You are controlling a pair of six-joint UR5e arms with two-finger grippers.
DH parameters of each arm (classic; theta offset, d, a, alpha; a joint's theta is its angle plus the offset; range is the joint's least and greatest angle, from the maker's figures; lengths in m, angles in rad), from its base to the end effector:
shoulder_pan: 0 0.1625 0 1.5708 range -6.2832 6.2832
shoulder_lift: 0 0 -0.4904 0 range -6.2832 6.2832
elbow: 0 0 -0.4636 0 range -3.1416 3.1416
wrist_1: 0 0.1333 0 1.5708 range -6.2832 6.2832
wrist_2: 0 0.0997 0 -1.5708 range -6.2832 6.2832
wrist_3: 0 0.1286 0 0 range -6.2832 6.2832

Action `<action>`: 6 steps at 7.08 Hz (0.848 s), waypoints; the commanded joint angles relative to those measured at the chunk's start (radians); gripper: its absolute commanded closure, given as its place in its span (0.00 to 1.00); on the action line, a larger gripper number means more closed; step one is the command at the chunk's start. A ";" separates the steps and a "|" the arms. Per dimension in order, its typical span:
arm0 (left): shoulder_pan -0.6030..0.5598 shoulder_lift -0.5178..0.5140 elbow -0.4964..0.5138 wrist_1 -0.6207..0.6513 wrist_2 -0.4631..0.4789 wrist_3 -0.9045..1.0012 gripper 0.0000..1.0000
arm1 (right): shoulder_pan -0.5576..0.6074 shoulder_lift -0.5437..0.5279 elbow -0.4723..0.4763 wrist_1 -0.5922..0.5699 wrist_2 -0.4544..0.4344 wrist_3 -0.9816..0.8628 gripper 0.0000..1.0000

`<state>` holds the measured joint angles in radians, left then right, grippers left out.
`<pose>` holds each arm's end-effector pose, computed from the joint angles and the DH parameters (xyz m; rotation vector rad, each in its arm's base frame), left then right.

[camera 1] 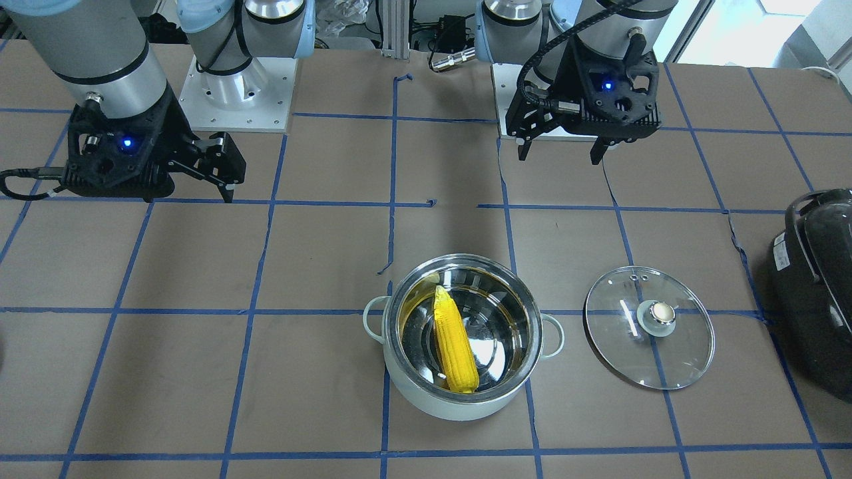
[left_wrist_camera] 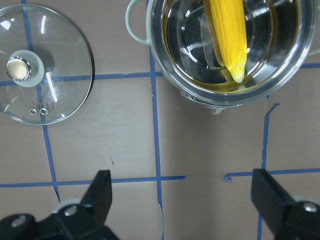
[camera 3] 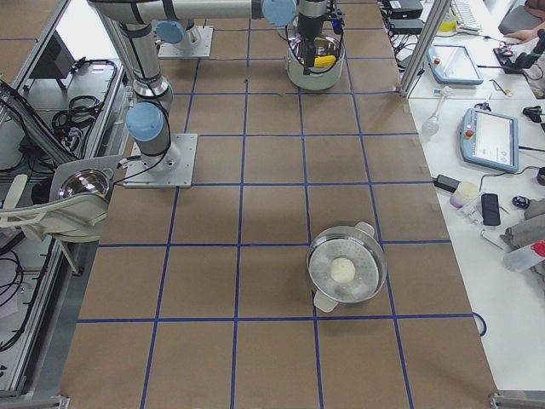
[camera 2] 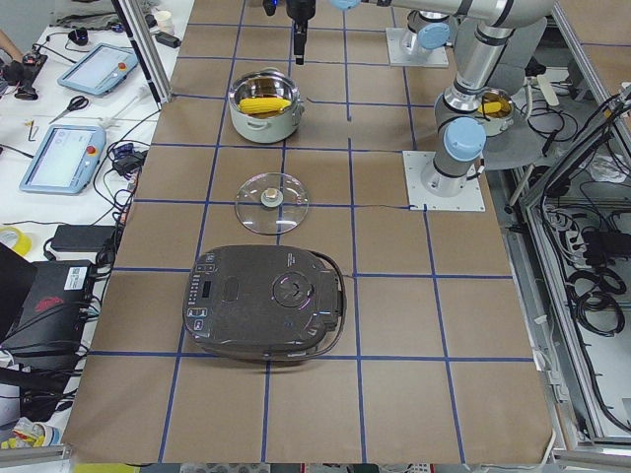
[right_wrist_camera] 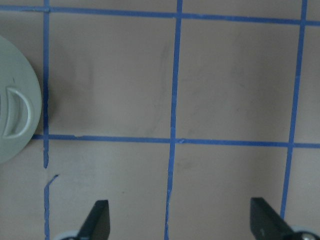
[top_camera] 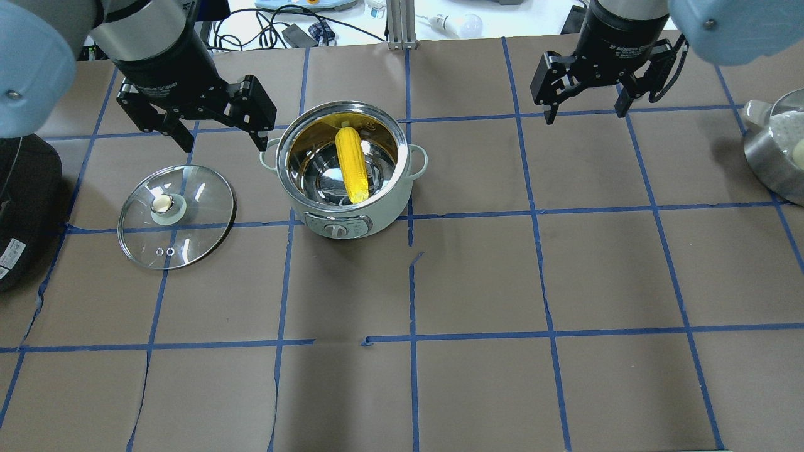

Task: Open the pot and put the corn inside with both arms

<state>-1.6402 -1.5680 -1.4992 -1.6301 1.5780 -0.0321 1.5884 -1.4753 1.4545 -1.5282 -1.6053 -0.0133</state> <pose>-0.1711 -0.5520 0.5603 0.0584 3.1345 -0.0242 0.1395 -0.6048 0.5296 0.0486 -3.1065 -0.0338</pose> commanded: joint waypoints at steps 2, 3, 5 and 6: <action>0.003 0.016 -0.006 0.007 -0.001 0.006 0.00 | -0.001 -0.036 0.000 0.022 0.007 0.003 0.00; 0.005 0.016 -0.006 0.007 -0.004 0.008 0.00 | -0.001 -0.036 0.000 0.025 0.007 0.003 0.00; 0.008 0.016 -0.006 0.007 -0.003 0.008 0.00 | 0.001 -0.036 0.006 0.026 0.005 0.003 0.00; 0.011 0.013 0.000 0.007 -0.001 0.008 0.00 | -0.001 -0.036 0.004 0.028 0.004 0.003 0.00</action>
<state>-1.6323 -1.5530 -1.5035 -1.6231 1.5754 -0.0246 1.5883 -1.5105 1.4585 -1.5018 -1.5997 -0.0108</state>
